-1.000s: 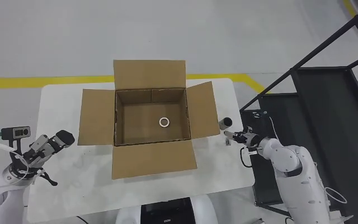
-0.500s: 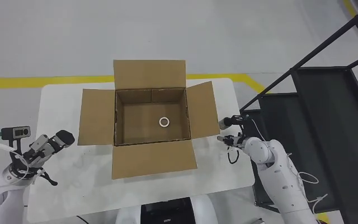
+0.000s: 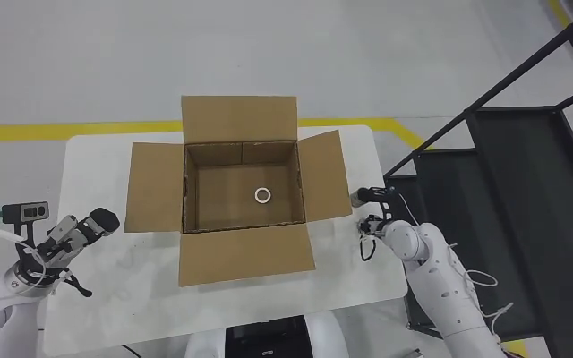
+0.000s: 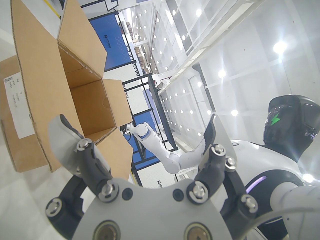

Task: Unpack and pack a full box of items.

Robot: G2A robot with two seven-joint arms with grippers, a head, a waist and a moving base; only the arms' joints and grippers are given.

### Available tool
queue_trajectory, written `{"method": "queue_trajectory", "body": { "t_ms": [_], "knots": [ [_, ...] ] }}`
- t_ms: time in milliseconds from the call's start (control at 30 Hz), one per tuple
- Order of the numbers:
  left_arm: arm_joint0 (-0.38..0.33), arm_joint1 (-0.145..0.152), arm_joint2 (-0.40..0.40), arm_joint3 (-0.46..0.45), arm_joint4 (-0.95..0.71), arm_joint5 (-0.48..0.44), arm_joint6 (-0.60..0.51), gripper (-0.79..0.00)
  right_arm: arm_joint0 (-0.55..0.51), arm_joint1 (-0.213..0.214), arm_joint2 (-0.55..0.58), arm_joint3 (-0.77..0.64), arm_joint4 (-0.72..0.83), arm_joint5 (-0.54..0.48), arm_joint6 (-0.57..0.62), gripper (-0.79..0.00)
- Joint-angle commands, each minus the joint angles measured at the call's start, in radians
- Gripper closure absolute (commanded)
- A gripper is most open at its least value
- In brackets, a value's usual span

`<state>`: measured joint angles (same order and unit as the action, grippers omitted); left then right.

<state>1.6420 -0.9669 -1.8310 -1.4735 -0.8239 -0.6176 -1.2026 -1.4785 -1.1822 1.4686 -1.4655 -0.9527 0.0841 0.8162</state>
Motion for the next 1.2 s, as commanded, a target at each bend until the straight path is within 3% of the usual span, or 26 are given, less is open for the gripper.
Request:
{"method": "queue_trajectory", "body": {
  "t_ms": [0,200,500,767,967,1167],
  "knots": [
    [0.000,0.000,0.000,0.000,0.000,0.000,0.000,-0.785,-0.012,0.002,0.002,-0.019,-0.018,0.019,0.000,0.000],
    [0.000,0.000,0.000,0.000,0.000,0.000,0.000,-0.785,-0.091,0.009,0.045,-0.138,-0.021,0.028,-0.019,0.000],
    [0.000,0.000,0.000,0.000,0.000,0.000,0.000,-0.785,-0.296,0.024,0.214,-0.423,0.074,-0.046,-0.055,0.000],
    [0.000,0.000,0.000,0.000,0.000,0.000,0.000,-0.785,-0.434,0.023,0.356,-0.644,0.224,-0.116,-0.175,0.000],
    [0.000,0.000,0.000,0.000,0.000,0.000,0.000,-0.785,-0.414,0.027,0.363,-0.777,0.261,-0.192,-0.178,0.000],
    [0.000,0.000,0.000,0.000,0.000,0.000,0.000,-0.785,-0.278,0.036,0.250,-0.845,0.262,-0.230,-0.066,0.000]
  ]
}}
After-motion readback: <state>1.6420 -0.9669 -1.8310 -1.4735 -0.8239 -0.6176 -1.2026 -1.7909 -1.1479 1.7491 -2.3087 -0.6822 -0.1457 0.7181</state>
